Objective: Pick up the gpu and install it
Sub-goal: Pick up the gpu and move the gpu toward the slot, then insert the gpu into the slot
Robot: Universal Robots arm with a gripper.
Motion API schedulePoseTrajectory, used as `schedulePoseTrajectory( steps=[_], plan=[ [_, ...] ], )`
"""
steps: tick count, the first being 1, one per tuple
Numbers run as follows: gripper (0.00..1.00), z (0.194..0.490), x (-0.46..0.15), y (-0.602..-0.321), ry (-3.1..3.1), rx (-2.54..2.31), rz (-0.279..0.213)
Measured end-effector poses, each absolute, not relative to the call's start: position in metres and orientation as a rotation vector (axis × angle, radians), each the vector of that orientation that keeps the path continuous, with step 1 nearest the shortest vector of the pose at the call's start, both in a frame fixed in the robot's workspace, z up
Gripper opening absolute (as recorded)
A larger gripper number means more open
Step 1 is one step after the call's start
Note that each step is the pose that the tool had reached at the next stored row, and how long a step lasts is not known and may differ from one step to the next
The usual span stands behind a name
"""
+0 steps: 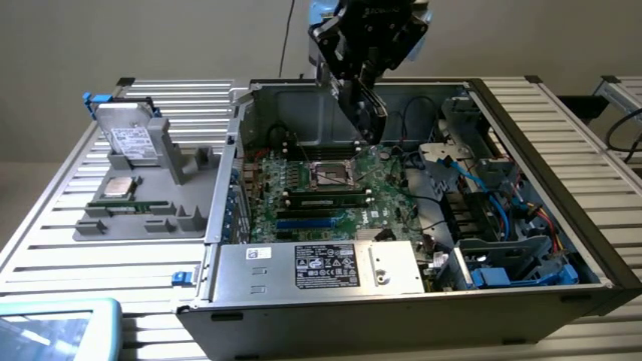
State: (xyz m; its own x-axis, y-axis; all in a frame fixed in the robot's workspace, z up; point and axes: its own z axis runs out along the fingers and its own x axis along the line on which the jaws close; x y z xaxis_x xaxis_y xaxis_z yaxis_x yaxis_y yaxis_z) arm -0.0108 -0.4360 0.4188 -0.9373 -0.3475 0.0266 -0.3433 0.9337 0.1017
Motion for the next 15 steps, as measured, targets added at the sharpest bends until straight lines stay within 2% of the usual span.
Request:
schedulePoseTrajectory(
  steps=[15],
  plan=[
    [0.27,0.4187,-0.0108,-0.4359,-2.934,0.952,-0.16]
  ],
)
